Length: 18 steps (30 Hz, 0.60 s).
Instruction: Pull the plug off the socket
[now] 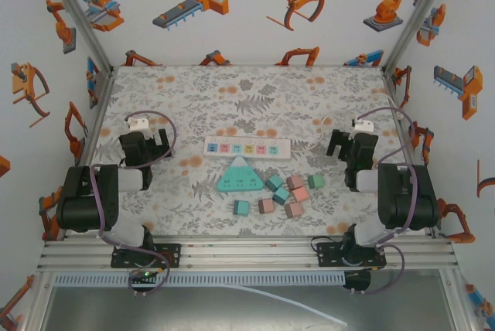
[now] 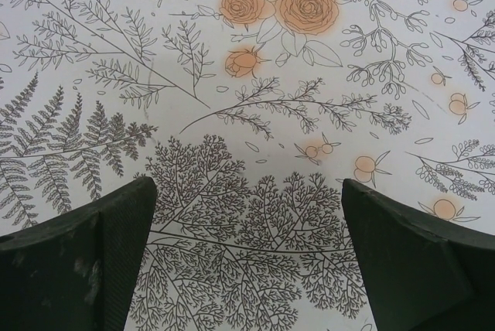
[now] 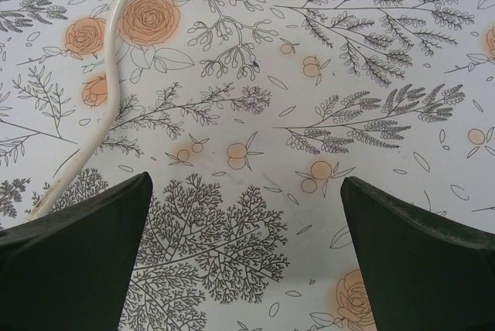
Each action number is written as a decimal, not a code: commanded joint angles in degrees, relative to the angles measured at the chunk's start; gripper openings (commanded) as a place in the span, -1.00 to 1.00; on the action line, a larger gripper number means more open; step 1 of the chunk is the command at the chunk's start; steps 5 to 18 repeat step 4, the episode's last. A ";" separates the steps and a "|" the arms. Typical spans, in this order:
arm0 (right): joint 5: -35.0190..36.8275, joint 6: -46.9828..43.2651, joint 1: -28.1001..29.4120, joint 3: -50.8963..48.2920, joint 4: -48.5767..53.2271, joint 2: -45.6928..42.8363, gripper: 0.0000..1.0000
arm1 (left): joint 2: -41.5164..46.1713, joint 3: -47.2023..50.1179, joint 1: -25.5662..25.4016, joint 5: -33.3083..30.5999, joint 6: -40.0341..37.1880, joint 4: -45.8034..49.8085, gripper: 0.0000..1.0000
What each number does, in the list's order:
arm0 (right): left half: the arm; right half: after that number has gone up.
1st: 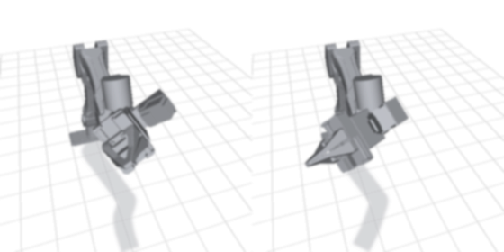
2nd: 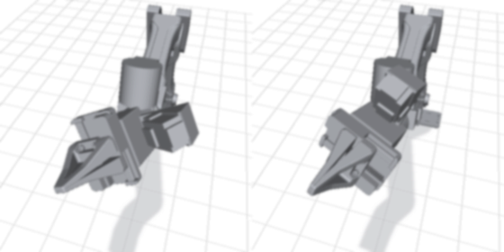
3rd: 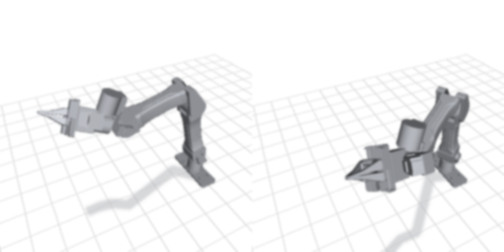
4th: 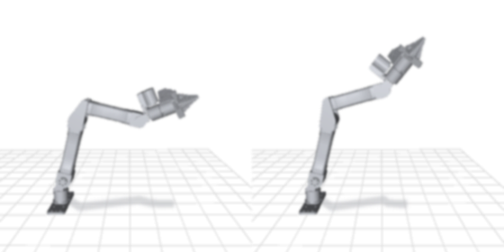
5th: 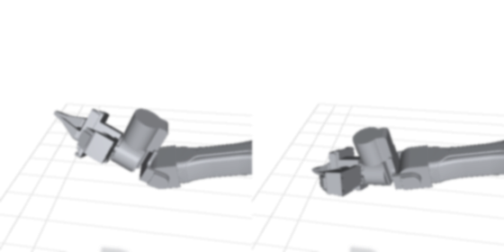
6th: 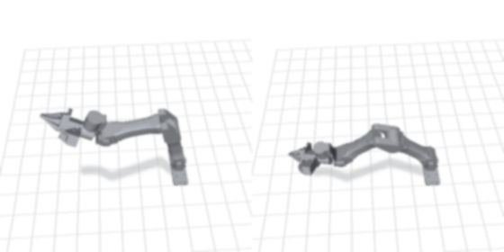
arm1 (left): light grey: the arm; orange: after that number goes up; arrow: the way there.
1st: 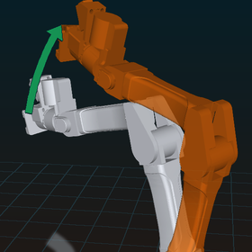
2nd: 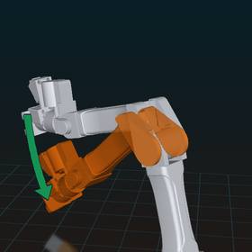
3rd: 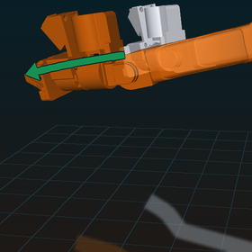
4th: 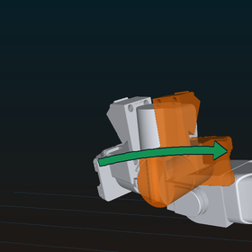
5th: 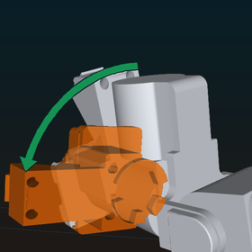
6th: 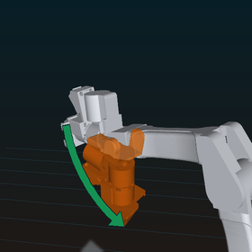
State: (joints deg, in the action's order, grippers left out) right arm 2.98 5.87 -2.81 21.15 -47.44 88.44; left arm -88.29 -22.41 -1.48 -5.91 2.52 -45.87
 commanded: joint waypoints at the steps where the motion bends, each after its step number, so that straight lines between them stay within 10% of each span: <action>1: 0.18 -1.07 0.15 1.00 -2.54 0.06 0.99 | 0.08 -1.14 -0.16 1.01 -0.47 -1.34 0.94; 18: 0.22 -1.06 0.08 0.47 -3.31 -0.07 0.99 | 0.05 -1.07 -0.12 1.06 -0.48 -1.42 0.94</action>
